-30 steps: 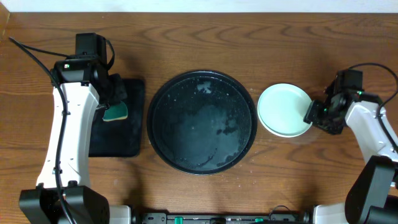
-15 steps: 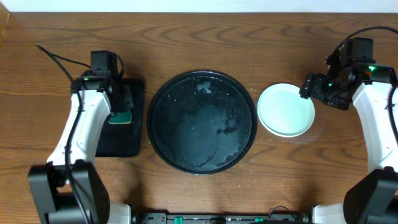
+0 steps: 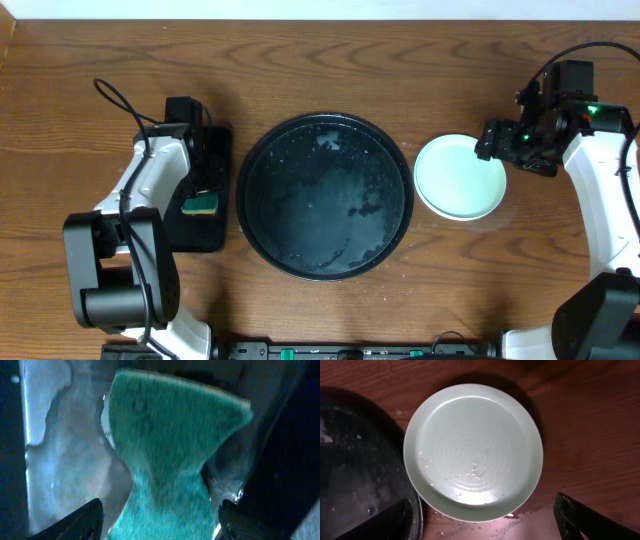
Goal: Clean dirty plates on tray and stack at the side
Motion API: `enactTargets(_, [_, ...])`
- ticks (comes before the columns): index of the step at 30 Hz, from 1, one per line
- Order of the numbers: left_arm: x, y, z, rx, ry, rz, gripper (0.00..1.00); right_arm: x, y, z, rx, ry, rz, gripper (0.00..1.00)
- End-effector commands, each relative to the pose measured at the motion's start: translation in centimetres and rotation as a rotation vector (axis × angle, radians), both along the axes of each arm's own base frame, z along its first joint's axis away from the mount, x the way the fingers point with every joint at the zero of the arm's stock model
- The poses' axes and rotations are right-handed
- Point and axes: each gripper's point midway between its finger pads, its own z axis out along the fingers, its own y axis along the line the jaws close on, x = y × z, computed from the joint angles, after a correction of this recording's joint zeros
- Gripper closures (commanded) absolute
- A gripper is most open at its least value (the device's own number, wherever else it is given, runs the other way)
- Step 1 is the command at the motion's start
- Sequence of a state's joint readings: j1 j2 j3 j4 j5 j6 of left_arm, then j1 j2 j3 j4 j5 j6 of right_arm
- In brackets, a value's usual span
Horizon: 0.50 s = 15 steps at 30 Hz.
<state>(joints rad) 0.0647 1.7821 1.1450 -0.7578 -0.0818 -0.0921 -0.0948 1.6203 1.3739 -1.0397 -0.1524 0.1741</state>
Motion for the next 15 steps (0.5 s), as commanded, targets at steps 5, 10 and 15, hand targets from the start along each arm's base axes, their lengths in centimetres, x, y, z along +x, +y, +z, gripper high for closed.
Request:
enactTargets(5, [2.8,0.5,11.0,0.032,-0.268,-0.002,0.25,0.4,0.8,6.2,0.003,-0.158,0.035,0.09])
enactTargets(10, [2.3,0.5,14.4,0.039,-0.368,-0.002,0.25,-0.9,0.9,11.2,-0.013,-0.286,0.046,0.04])
enactTargets(15, [2.2,0.5,15.3,0.041,-0.394,-0.002,0.25,-3.8,1.7,17.0,-0.011,-0.460,0.062,0.02])
